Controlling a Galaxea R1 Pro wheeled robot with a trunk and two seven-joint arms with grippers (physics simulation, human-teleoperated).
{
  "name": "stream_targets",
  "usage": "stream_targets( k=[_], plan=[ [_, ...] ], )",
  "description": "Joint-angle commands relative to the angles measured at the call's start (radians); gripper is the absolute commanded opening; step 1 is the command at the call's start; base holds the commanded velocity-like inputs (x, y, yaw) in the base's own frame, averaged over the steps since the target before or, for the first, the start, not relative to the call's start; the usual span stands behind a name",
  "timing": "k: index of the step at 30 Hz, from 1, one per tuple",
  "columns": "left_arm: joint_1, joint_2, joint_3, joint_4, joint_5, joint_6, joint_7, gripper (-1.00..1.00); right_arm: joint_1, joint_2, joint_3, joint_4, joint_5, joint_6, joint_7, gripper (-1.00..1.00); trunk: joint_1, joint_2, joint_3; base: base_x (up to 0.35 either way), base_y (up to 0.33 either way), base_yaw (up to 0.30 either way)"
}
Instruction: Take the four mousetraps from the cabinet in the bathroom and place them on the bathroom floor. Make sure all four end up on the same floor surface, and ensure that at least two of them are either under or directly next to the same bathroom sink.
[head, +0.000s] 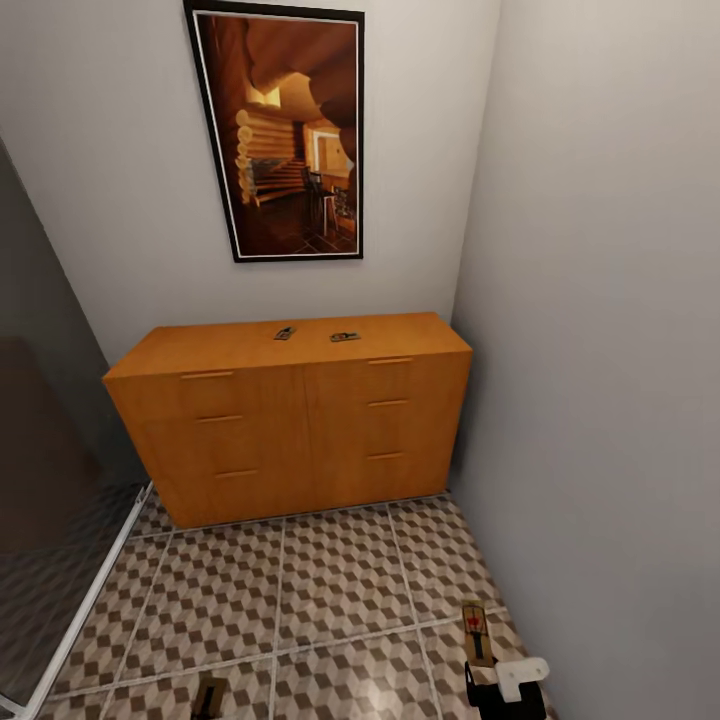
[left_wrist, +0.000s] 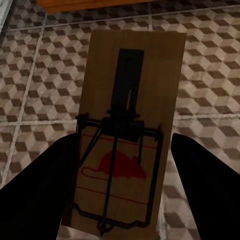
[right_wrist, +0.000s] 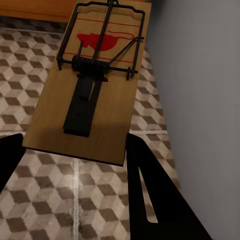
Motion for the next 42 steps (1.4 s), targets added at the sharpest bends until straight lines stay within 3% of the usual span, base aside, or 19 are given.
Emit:
stream_targets(
  k=[1, 10, 25, 42],
  plan=[
    [-0.002, -0.001, -0.009, 0.004, 0.006, -0.005, 0.003, -1.00, -0.001, 0.000, 0.004, 0.001, 0.007, -0.001, -0.007, -1.00, 0.000, -0.001, -0.001, 0.000, 0.000, 0.160],
    [-0.002, 0.000, -0.009, 0.005, 0.007, -0.005, 0.002, -1.00, 0.000, 0.000, 0.004, 0.001, 0.007, -0.001, -0.009, -1.00, 0.000, -0.001, -0.001, 0.000, 0.000, 0.194],
    [-0.002, 0.000, -0.009, 0.006, 0.007, -0.004, 0.000, -1.00, 0.000, 0.000, 0.006, 0.002, 0.008, -0.004, -0.009, -1.00, 0.000, -0.001, -0.001, 0.000, 0.000, 0.028],
    [-0.002, 0.000, -0.009, 0.006, 0.007, -0.004, 0.000, -1.00, 0.000, 0.000, 0.006, 0.002, 0.008, -0.004, -0.010, -1.00, 0.000, -0.001, -0.001, 0.000, 0.000, 0.272]
  ],
)
